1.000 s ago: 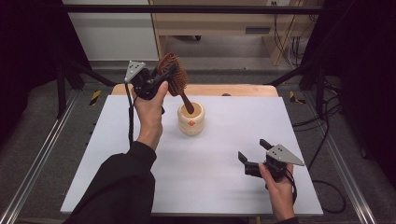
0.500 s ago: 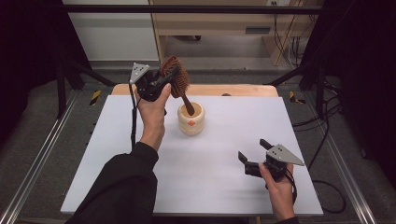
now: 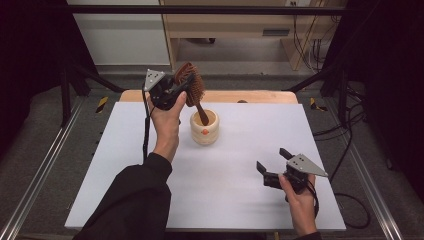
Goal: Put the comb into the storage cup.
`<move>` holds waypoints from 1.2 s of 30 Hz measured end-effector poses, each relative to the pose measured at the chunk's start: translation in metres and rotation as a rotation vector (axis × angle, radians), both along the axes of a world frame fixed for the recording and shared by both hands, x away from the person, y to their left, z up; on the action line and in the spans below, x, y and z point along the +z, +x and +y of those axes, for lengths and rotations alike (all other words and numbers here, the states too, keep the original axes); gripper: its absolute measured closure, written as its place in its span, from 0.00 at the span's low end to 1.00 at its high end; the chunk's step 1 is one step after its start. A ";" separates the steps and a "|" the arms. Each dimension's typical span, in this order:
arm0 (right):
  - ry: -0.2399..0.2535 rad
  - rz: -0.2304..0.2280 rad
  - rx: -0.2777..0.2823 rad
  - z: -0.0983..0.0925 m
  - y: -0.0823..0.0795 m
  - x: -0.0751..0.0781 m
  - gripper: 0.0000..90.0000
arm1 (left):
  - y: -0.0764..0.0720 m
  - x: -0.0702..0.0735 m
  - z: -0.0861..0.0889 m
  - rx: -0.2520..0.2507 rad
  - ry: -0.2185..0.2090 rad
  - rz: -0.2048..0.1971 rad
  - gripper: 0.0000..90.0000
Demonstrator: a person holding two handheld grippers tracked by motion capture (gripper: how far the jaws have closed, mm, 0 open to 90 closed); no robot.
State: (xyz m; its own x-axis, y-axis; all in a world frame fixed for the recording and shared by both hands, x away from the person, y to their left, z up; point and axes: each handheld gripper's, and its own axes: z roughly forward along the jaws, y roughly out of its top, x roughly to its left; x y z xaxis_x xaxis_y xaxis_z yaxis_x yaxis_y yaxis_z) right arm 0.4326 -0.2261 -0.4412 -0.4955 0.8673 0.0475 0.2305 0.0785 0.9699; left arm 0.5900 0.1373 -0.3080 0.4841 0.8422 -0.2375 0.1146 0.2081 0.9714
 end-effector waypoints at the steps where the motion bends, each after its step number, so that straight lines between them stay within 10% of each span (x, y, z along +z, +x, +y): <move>1: 0.002 -0.001 -0.001 -0.001 0.000 0.000 0.06 | 0.000 0.000 -0.001 0.001 0.005 -0.001 0.58; 36: 0.007 0.000 -0.002 -0.001 -0.001 0.000 0.06 | 0.002 -0.014 -0.011 -0.012 0.054 0.002 0.58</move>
State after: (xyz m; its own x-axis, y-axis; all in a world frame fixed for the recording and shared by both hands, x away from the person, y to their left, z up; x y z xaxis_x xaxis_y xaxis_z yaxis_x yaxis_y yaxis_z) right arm 0.4317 -0.2273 -0.4410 -0.4934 0.8682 0.0538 0.2309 0.0711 0.9704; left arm 0.5919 0.1259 -0.3215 0.4939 0.8478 -0.1930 0.1191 0.1538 0.9809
